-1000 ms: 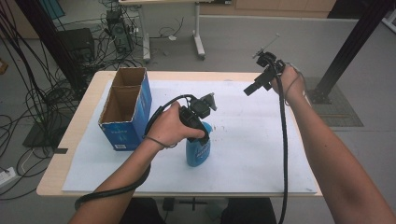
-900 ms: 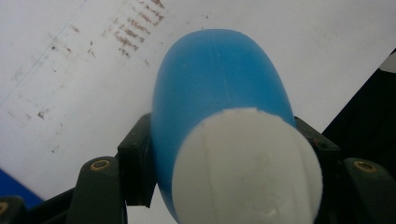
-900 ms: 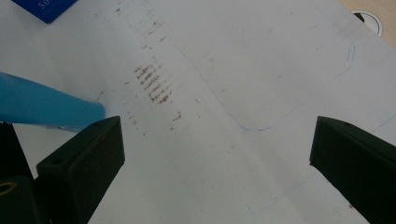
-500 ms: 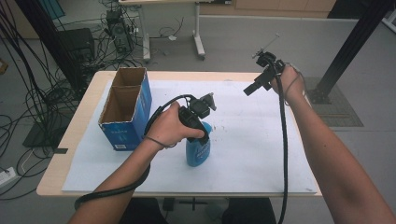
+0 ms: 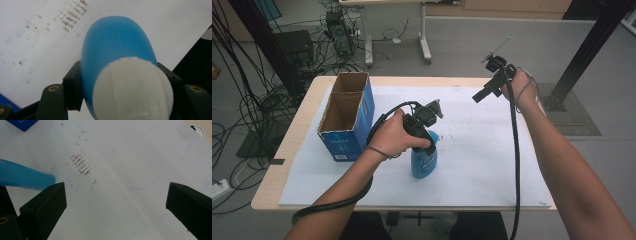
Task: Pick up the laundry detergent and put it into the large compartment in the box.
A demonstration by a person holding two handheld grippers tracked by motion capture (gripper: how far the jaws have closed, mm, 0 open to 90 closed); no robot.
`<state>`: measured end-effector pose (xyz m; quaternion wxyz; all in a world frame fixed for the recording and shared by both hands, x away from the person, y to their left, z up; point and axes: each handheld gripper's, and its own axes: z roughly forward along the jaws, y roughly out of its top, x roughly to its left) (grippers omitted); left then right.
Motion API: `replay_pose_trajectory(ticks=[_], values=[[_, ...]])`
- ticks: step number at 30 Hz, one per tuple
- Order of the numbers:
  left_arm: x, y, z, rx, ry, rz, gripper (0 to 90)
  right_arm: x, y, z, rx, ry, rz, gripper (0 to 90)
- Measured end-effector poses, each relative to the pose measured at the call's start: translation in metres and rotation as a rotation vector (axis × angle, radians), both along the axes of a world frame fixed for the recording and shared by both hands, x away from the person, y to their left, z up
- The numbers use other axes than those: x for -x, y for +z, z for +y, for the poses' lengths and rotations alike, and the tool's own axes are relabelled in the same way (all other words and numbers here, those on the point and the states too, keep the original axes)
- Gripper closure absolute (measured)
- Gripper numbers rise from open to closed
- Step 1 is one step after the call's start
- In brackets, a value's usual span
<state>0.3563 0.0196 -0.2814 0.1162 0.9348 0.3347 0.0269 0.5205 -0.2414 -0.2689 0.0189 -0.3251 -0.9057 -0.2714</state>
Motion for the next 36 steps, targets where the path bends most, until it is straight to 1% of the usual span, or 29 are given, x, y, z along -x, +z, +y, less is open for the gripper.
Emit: replay_pose_trajectory(ticks=[3,13,36], values=[[0.0003,0.0001,-0.0003,-0.002,0.000,-0.001,36.8,0.0000,0.0008,-0.0001,0.004,0.002,-0.006,3.0],[0.0004,0.0002,-0.0009,-0.007,0.000,-0.003,36.9,0.0000,0.0012,-0.0029,0.006,0.002,-0.004,2.9],[0.0010,0.0001,-0.0002,-0.002,0.000,-0.005,36.9,0.0006,0.0018,-0.0032,0.006,-0.004,-0.004,3.0]])
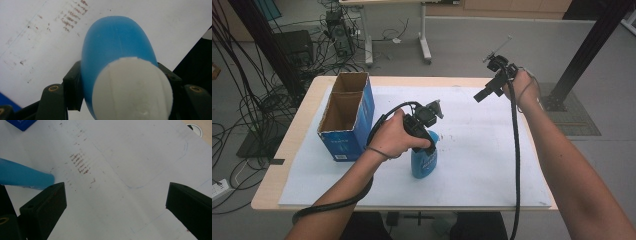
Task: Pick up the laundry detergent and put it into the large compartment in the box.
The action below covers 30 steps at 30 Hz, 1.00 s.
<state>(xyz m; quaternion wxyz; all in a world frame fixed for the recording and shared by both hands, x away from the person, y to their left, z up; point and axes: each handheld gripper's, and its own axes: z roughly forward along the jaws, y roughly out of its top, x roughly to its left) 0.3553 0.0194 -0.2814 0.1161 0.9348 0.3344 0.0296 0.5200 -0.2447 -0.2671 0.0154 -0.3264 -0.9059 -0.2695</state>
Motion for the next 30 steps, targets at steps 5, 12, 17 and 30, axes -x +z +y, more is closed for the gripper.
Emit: replay_pose_trajectory(ticks=[5,12,17,30], values=[[0.000,0.000,0.000,-0.002,-0.003,-0.003,36.9,0.000,0.000,0.000,0.000,0.001,-0.001,3.0],[0.000,0.000,-0.001,-0.008,0.004,-0.002,37.0,0.000,0.000,-0.002,-0.007,-0.002,0.000,3.0],[0.000,0.001,-0.001,-0.007,0.006,-0.004,37.1,0.000,0.000,-0.003,-0.006,-0.004,0.000,2.9],[-0.001,0.016,-0.005,-0.013,-0.014,-0.013,37.2,-0.001,-0.001,-0.003,-0.004,-0.005,-0.001,3.0]])
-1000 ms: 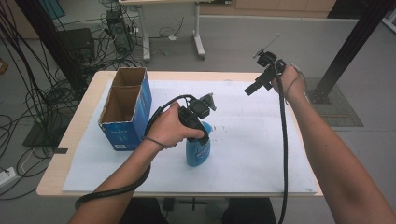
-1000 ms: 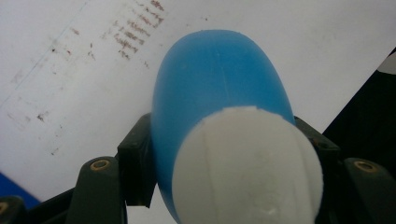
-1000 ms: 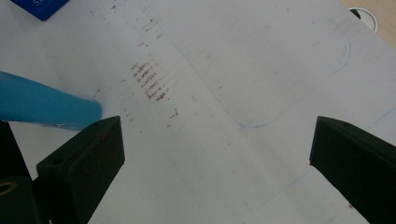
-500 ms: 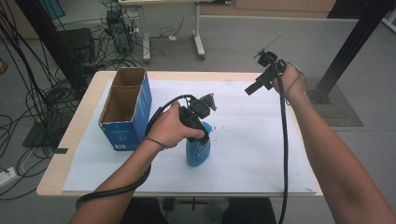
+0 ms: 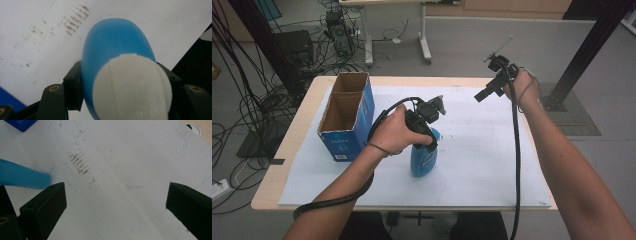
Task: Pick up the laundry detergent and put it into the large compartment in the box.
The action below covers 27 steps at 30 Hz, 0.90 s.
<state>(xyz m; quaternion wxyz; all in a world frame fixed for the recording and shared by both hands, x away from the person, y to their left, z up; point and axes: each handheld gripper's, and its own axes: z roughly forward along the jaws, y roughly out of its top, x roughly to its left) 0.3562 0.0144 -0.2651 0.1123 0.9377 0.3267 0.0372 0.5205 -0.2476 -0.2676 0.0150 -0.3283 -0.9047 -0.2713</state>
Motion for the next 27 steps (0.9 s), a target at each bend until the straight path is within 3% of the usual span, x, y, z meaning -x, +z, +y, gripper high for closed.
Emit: replay_pose_trajectory(ticks=[16,27], values=[[0.001,0.054,-0.005,0.016,-0.005,-0.058,37.2,0.001,0.001,0.000,0.002,-0.004,0.002,3.0],[0.001,0.081,-0.005,0.045,-0.005,-0.074,37.2,0.000,0.007,0.001,-0.004,0.001,-0.009,2.8]])
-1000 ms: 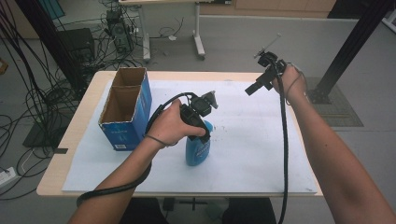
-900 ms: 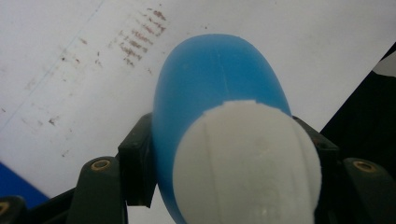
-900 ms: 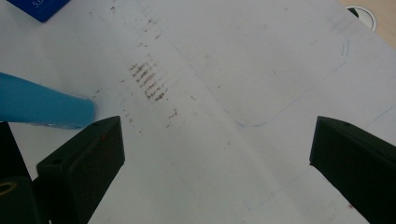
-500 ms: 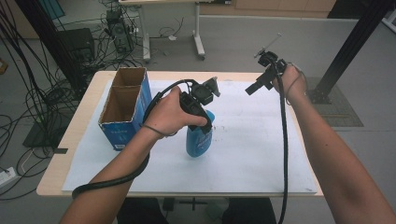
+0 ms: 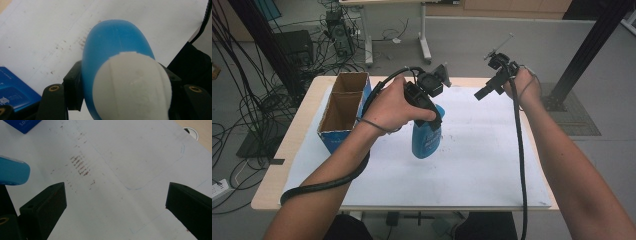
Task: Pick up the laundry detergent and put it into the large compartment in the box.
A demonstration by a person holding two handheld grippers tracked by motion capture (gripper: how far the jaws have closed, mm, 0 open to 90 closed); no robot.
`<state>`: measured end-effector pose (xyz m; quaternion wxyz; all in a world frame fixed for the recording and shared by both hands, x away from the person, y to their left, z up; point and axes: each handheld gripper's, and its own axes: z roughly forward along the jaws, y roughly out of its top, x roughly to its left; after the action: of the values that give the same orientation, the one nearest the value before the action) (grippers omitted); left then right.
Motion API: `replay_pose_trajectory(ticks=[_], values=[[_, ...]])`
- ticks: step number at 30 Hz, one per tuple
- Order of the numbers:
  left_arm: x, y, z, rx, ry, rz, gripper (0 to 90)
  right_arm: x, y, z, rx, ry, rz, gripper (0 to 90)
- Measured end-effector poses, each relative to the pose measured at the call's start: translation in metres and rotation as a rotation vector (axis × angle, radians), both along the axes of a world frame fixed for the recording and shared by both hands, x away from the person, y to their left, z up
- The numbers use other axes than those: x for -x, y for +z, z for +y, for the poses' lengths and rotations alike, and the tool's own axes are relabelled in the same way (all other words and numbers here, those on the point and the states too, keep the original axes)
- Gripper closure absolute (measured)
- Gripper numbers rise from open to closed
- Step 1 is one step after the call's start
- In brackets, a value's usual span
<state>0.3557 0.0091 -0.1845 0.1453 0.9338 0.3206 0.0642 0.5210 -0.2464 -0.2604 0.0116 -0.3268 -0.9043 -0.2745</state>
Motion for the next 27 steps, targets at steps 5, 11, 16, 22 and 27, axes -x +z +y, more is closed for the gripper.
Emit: replay_pose_trajectory(ticks=[5,11,16,22,27], values=[[-0.001,0.012,0.000,0.012,0.000,-0.001,37.2,-0.001,0.001,0.000,0.000,0.003,0.001,2.9],[-0.004,0.037,0.001,0.035,0.014,-0.015,37.3,-0.003,0.001,0.000,-0.007,-0.003,0.003,2.9],[-0.007,0.055,0.001,0.055,0.019,-0.023,37.3,-0.005,0.002,0.000,-0.006,0.000,-0.002,2.9],[-0.009,0.073,0.002,0.083,0.026,-0.032,37.3,-0.006,0.004,0.002,-0.011,0.001,-0.004,2.9],[-0.008,0.086,0.001,0.078,0.030,-0.045,37.3,-0.006,0.007,0.003,-0.015,0.003,-0.010,2.9]])
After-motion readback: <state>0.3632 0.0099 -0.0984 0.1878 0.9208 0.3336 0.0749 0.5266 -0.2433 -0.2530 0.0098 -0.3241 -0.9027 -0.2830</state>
